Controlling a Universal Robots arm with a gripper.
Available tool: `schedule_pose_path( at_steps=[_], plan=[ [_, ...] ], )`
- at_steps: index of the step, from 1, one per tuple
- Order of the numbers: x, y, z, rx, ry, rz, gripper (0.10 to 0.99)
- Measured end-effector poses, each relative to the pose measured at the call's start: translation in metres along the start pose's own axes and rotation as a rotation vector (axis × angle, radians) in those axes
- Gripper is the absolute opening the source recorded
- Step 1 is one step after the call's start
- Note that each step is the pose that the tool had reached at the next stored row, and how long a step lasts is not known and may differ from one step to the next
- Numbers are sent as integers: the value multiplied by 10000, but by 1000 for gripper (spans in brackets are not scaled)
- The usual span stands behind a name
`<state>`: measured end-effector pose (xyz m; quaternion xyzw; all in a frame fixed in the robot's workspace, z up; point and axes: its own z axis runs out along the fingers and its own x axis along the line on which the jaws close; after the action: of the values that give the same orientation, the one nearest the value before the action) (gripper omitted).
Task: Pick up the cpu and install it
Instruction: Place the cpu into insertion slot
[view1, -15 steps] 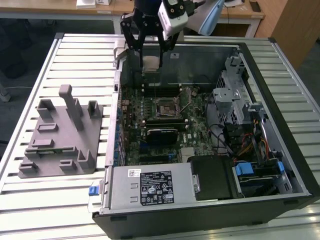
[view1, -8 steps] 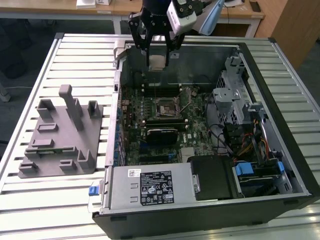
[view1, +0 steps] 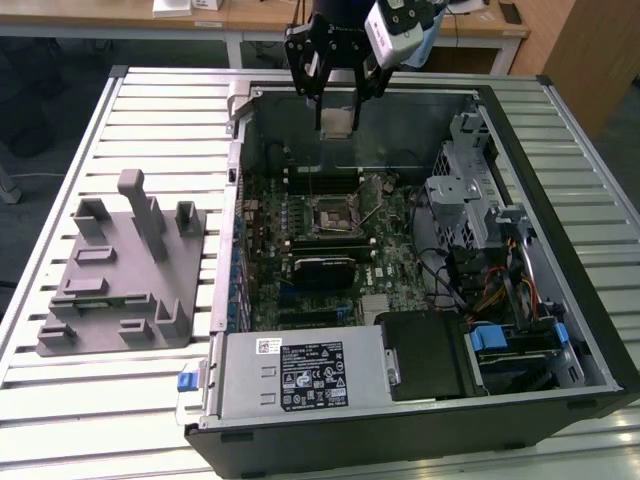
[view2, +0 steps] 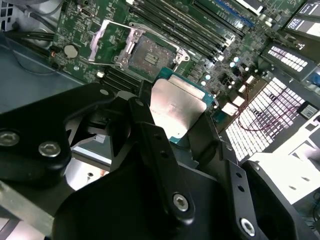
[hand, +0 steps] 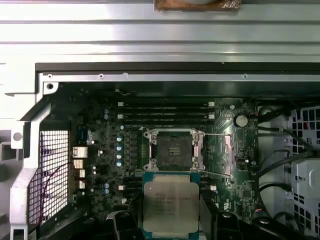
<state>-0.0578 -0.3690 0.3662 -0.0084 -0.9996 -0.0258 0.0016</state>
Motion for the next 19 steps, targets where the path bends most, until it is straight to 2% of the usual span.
schedule_pose_path(
  at_steps=[5,10,19],
  plan=[
    [-7,0,0,15,-1,27,541],
    [-8,1,0,18,-16,321,541],
    [-8,3,5,28,-79,1566,541]
  ],
)
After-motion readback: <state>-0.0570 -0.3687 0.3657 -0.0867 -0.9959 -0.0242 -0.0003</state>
